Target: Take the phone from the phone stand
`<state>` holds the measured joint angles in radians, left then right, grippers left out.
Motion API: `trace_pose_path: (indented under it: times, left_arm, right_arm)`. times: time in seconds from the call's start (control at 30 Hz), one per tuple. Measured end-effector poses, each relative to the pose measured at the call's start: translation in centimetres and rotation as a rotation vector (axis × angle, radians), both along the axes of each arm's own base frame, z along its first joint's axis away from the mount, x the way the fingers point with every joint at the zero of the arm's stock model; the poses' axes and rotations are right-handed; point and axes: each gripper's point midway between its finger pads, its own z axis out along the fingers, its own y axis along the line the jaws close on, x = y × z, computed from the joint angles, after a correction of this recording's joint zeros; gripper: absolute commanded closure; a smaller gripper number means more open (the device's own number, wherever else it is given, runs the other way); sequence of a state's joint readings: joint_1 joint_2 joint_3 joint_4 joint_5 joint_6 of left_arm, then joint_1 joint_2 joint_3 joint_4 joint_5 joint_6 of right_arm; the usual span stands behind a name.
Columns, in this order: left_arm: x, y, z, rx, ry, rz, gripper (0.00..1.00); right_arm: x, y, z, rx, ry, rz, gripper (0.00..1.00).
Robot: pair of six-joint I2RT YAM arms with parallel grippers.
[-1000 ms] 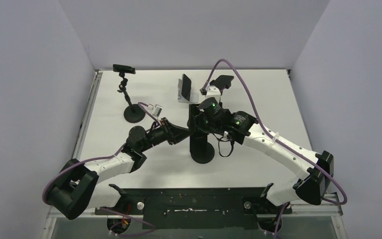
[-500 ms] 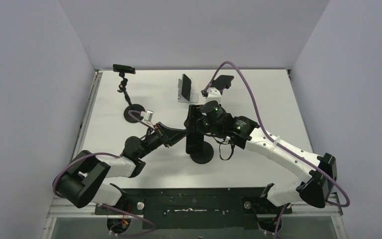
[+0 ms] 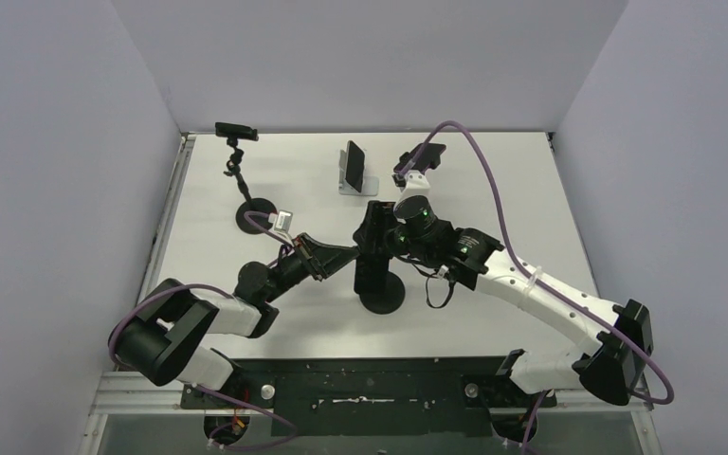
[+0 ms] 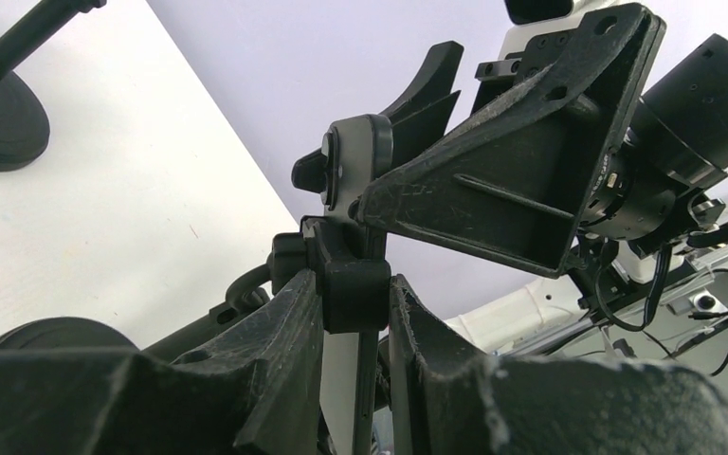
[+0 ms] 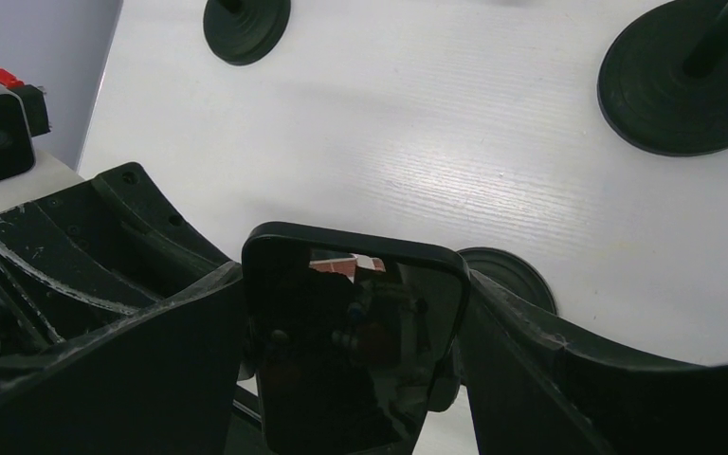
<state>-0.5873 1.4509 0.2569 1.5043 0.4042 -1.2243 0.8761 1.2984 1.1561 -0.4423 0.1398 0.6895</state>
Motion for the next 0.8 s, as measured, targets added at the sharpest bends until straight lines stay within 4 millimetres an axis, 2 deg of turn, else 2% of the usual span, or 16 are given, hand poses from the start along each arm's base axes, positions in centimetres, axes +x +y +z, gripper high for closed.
trace_pose_path:
  times: [0.43,0.8]
  left_arm:
    - [-0.1,0.1,0.0,-0.013,0.013,-0.006,1.00]
    - [0.3,0.2,-0.1,-0.020,0.012,0.003,1.00]
  right_arm:
    - [-1.1,-0.4,0.5,0.085,-0.008,0.050,1.00]
    - [-2.6,0.2,1.2,0.137,-0.012,0.133,1.00]
